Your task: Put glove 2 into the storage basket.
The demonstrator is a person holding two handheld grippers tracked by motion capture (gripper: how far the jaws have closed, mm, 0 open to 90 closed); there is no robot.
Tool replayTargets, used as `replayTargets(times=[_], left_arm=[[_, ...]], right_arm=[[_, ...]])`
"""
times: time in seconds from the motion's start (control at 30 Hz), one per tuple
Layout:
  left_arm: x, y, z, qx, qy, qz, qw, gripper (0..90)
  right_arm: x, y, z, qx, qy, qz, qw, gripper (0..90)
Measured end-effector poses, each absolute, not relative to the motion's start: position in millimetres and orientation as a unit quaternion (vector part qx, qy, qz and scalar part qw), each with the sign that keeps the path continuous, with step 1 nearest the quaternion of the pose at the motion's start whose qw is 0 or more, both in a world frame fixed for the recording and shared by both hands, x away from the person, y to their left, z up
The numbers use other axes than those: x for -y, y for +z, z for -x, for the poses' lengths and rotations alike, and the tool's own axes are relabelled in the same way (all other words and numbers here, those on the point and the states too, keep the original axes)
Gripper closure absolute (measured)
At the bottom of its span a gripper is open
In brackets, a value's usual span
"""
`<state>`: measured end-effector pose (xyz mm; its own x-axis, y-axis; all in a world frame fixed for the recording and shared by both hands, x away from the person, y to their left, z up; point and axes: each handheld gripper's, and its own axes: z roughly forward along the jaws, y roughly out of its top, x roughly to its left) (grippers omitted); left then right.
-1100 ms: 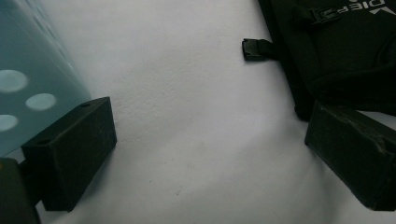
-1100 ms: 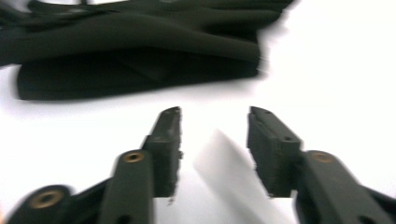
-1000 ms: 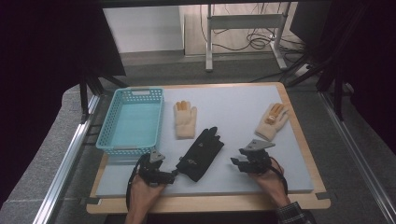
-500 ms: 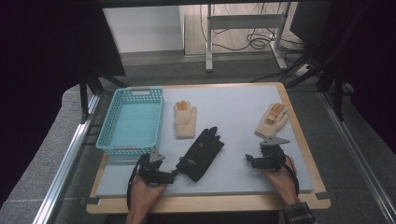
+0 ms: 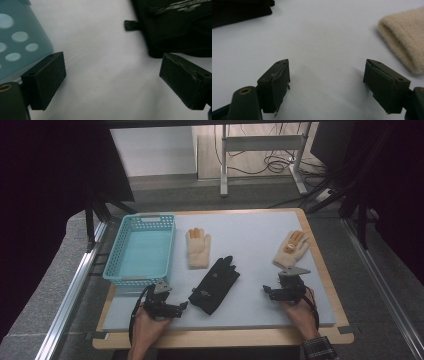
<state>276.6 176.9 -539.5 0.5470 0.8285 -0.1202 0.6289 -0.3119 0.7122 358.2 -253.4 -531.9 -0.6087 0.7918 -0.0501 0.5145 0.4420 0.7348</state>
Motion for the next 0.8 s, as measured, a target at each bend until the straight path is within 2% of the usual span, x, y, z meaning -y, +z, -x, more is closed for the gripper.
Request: replayTargets(times=[0.4, 0.57, 0.8], left_arm=[[-139.7, -509.1, -280.0, -0.413, 0.113, -0.817, 0.386, 5.6], [-108.6, -495.6, -293.4, -0.391, 0.117, -0.832, 0.377, 3.7], [-81.5, -492.1, -320.2, -0.393, 0.105, -0.838, 0.363, 0.7]], right_arm=[[253.4, -531.9, -358.0, -0.826, 0.35, -0.395, 0.199, 20.5], [253.5, -531.9, -358.0, -0.826, 0.35, -0.395, 0.199, 20.5], [253.5, -531.9, -358.1, -0.826, 0.35, -0.395, 0.199, 20.5]])
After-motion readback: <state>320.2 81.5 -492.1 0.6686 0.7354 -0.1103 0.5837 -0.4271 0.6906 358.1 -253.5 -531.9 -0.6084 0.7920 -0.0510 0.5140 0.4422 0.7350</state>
